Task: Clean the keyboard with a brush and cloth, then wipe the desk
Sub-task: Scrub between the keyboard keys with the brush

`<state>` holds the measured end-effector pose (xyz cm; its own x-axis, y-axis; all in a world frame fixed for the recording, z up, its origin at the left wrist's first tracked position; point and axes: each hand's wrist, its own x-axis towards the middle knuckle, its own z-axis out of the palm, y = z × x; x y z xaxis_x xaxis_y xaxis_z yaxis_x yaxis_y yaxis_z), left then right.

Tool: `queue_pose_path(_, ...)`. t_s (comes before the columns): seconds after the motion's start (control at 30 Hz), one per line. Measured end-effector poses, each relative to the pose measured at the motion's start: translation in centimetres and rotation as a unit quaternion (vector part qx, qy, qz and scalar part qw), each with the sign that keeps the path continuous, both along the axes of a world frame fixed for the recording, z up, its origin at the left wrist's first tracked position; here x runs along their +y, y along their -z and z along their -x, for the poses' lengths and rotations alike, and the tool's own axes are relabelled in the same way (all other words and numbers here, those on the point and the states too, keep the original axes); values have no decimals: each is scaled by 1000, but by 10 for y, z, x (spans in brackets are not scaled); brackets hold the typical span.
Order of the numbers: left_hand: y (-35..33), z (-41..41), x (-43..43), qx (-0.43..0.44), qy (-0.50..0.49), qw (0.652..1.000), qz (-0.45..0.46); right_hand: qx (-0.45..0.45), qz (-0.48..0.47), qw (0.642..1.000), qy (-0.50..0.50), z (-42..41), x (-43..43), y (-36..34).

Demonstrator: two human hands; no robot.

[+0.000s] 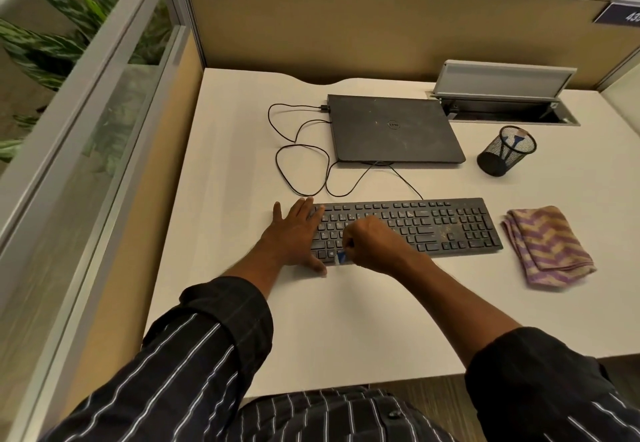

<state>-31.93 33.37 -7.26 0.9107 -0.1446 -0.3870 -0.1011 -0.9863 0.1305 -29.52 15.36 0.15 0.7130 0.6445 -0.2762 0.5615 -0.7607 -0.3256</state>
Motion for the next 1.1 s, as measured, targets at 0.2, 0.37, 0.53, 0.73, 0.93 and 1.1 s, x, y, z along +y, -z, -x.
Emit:
queue_pose_path(0.2, 0, 3, 4, 3, 3, 1000, 0, -27, -37, 999, 9, 4, 10, 3)
queue_pose_path(0.37, 0, 5, 6, 0, -2, 1000, 11, -7, 7, 1000, -17, 8, 10, 4)
queue_pose_path(0.53, 3, 7, 10, 0, -6, 1000, 18, -37, -32, 999, -14, 6, 15, 3)
queue_pose_path(0.73, 1, 11, 13, 0, -7, 1000, 24, -21, 7, 1000, -19, 11, 18, 5)
queue_pose_path(0.93, 0, 12, 15, 2, -7, 1000, 24, -49, -44, 998, -22, 12, 27, 6)
queue_pose_path(1.1, 2, 11, 19, 5, -6, 1000, 25, -23, 15, 998, -48, 16, 30, 6)
